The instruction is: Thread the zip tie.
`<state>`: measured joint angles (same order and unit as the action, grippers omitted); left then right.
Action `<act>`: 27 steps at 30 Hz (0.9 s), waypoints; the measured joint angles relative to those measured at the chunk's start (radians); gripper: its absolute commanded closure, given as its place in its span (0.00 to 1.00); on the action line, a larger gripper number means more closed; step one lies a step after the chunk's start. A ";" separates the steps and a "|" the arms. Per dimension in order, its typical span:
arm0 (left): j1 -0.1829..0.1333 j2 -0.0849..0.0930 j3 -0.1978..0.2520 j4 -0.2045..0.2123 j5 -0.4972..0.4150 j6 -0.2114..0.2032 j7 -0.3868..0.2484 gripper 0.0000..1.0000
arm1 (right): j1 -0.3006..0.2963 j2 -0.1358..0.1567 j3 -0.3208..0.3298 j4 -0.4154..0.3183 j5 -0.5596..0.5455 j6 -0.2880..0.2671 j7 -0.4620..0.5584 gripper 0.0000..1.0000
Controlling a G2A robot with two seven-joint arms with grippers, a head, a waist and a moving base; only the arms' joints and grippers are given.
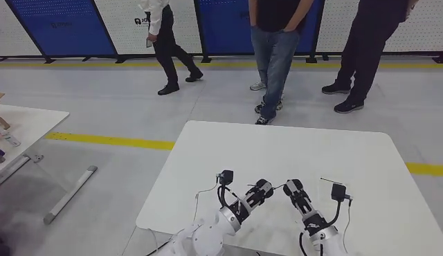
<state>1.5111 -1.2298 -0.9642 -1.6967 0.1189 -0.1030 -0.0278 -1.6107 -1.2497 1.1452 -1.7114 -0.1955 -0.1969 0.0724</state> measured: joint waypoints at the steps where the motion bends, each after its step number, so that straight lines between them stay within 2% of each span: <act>1: -0.001 0.000 0.000 0.000 0.001 0.002 0.000 0.76 | 0.000 0.000 0.000 0.000 -0.002 0.003 -0.002 1.00; 7: -0.002 -0.001 0.002 0.001 0.009 0.006 0.001 0.70 | 0.004 -0.004 -0.002 0.001 -0.001 0.024 -0.010 1.00; 13: 0.003 0.000 -0.008 0.000 0.010 0.000 0.010 0.75 | 0.007 -0.007 0.000 0.003 0.000 0.041 -0.017 1.00; 21: 0.013 0.003 -0.032 -0.007 0.002 -0.010 0.016 0.76 | 0.003 -0.009 0.003 -0.002 -0.008 0.049 -0.021 1.00; 26: 0.018 0.003 -0.036 -0.011 0.004 -0.013 0.013 0.85 | 0.001 -0.011 0.003 -0.004 -0.013 0.052 -0.020 1.00; 27: 0.018 0.003 -0.036 -0.011 0.005 -0.013 0.012 0.91 | 0.002 -0.011 0.002 -0.004 -0.015 0.053 -0.019 1.00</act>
<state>1.5294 -1.2263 -1.0005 -1.7074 0.1234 -0.1159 -0.0163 -1.6089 -1.2610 1.1475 -1.7157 -0.2102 -0.1440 0.0533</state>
